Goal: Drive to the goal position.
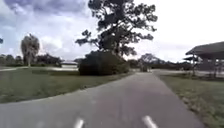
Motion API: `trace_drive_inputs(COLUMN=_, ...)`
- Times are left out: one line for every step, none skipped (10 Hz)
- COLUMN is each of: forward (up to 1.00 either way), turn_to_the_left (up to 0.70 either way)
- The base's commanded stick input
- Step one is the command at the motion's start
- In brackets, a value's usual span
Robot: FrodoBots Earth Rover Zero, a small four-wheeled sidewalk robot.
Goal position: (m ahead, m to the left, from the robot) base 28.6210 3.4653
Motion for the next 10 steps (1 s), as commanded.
trace_drive_inputs(forward=0.69, turn_to_the_left=0.03)
trace_drive_inputs(forward=0.69, turn_to_the_left=0.03)
trace_drive_inputs(forward=0.69, turn_to_the_left=0.03)
trace_drive_inputs(forward=0.69, turn_to_the_left=0.03)
trace_drive_inputs(forward=0.69, turn_to_the_left=0.03)
trace_drive_inputs(forward=0.69, turn_to_the_left=0.03)
trace_drive_inputs(forward=0.69, turn_to_the_left=0.03)
trace_drive_inputs(forward=0.69, turn_to_the_left=0.03)
trace_drive_inputs(forward=0.69, turn_to_the_left=0.03)
trace_drive_inputs(forward=0.69, turn_to_the_left=0.03)
